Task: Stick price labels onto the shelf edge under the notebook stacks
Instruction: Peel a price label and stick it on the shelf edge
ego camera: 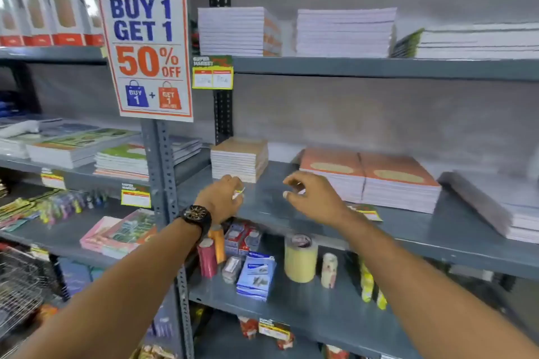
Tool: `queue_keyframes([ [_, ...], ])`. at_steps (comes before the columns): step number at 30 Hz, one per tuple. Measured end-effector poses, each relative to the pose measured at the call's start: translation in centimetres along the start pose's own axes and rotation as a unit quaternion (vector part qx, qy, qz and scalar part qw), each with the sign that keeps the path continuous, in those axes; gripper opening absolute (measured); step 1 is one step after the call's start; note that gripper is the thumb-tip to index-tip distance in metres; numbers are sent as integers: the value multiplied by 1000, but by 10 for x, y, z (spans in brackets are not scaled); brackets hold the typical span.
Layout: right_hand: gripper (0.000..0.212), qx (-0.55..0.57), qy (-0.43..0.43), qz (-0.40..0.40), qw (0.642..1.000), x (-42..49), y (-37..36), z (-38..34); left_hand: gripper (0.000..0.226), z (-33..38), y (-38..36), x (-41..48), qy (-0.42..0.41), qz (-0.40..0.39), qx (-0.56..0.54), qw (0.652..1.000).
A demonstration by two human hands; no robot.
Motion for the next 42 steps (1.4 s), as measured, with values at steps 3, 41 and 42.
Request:
queue_keyframes([
  [3,22,-3,-29,-31,999,35,-49,-16,33,-54,2,19,5,-7,-25,1000],
  [41,11,71,-126,-46,988,77,-206,-44,7,-161,-39,1,-34,4,-330,943],
  [42,11,62,-131,-37,989,73,-212,-42,6,-162,-47,-4,-22,3,-330,944],
])
Point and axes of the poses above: each hand's wrist, its own x-axis towards the middle knuckle, its own y-axis out of the back of the hand, z = x × y, the point moved 2 cm from there along x, towards the middle knuckle, and after that the axes turned 9 degrees about -y, right-handed, at the moved point
